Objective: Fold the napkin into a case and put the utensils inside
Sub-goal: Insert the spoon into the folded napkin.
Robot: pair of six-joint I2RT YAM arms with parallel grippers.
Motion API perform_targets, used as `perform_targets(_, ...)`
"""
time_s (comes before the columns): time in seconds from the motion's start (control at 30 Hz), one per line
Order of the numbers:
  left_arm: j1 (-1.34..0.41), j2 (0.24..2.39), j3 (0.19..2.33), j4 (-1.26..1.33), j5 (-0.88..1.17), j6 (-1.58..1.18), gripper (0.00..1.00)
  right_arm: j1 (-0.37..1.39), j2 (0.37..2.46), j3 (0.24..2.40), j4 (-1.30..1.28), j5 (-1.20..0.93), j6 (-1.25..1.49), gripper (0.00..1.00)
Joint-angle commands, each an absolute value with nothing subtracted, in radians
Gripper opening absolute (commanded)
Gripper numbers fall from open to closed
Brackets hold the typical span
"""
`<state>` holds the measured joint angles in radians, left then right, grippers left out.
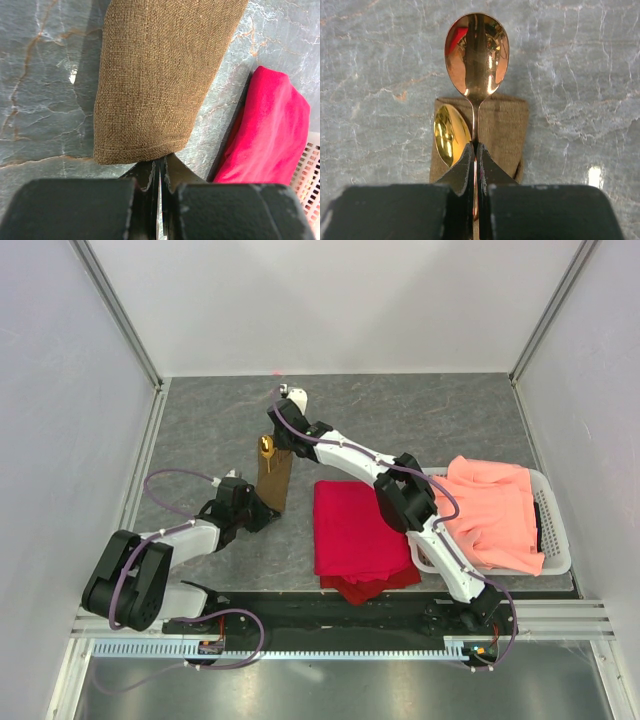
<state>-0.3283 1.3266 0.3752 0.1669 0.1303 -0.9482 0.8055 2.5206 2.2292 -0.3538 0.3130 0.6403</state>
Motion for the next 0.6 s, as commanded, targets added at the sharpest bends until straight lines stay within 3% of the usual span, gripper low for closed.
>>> perform_targets(0.0,-0.325,1.348,0.388,0.169,0.109,-0.971,0.02,0.819,2.439,2.198,-0.385,0.304,0.672,0.0)
perform_targets(0.57,-0.324,1.345,0.387,0.176,0.114,-0.979,0.02,0.834,2.384,2.125,-0.442,0.255,0.71,0.0)
